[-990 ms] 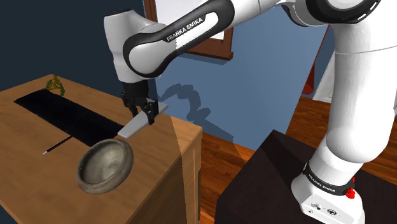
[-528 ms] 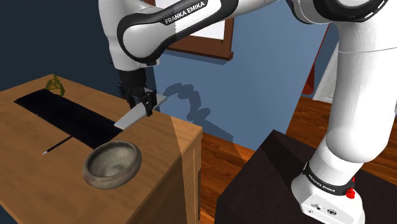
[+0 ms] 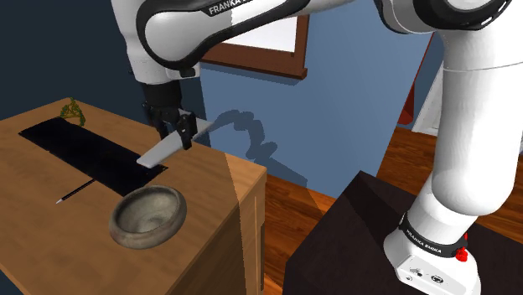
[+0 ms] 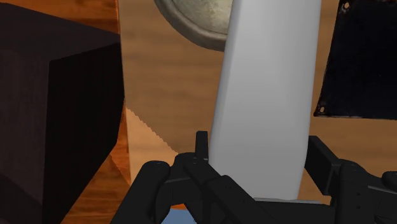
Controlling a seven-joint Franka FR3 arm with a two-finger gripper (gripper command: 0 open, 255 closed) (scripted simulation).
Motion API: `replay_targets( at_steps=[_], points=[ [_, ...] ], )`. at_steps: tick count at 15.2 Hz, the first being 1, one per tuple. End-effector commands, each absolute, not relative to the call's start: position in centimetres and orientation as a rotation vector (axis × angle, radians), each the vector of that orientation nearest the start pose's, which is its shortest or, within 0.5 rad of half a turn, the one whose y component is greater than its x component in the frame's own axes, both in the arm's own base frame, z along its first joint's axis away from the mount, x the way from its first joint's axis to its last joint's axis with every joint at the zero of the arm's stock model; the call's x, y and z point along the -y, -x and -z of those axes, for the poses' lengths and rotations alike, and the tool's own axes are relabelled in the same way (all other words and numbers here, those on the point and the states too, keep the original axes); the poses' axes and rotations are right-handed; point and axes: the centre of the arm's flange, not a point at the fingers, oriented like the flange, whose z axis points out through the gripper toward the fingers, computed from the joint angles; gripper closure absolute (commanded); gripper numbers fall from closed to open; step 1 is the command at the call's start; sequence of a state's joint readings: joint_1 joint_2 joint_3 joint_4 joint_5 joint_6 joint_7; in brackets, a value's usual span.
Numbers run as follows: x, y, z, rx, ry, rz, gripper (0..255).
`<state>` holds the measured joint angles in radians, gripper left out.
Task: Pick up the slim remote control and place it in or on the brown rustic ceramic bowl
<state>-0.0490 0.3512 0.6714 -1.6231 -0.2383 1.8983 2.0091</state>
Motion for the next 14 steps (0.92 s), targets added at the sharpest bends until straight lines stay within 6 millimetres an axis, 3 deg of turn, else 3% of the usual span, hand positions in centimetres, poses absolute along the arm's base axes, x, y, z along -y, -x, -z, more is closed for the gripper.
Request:
replay_targets(
  at_steps=[1,10,14],
  points=[
    [-34.6,-55.1,-45.5,-1.952,2.46,0.017,255],
    [-46.5,-52.0,-45.7,-1.952,2.46,0.017,255],
    [-46.5,-52.0,-43.5,-1.952,2.46,0.017,255]
  ],
)
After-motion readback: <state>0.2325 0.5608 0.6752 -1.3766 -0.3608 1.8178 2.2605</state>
